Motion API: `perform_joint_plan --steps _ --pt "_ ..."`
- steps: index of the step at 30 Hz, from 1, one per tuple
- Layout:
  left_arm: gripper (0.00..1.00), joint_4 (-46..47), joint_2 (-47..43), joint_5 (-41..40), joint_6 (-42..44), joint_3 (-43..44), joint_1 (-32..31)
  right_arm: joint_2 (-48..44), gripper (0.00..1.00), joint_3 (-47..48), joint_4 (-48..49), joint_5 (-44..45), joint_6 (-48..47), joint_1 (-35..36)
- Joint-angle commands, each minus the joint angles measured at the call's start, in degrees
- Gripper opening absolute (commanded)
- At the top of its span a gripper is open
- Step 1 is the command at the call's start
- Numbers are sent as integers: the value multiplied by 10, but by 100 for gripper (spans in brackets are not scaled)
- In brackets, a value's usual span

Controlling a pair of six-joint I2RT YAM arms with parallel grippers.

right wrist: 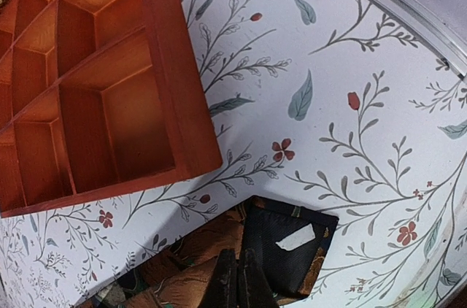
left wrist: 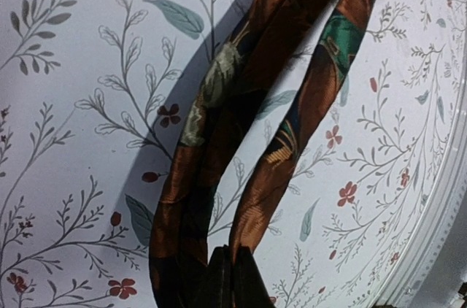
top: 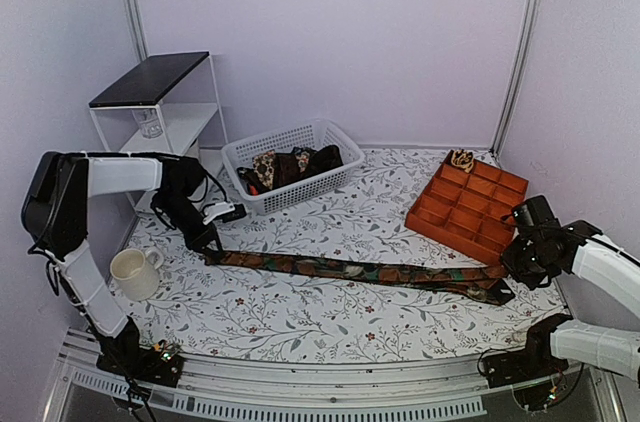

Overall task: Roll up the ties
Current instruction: Flatten out the tie at the center of the board.

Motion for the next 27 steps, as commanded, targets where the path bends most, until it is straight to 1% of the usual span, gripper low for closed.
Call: perform_joint_plan --steps 1,5,10,16,24,27 --pt "0 0 28 -25 7 19 14 3 0 -10 -16 28 26 -3" --pt "0 11 47 -48 1 30 15 -4 0 -17 7 15 20 -2" --pt "0 37 38 -64 -8 36 20 -21 0 -17 11 13 14 -2" --pt "0 75 27 -77 -29 33 21 11 0 -27 44 -11 3 -3" --pt "0 82 49 -119 -37 34 18 33 0 -41 58 -15 4 -3" --pt "5 83 47 -134 -39 35 16 35 0 -52 69 -22 12 -3"
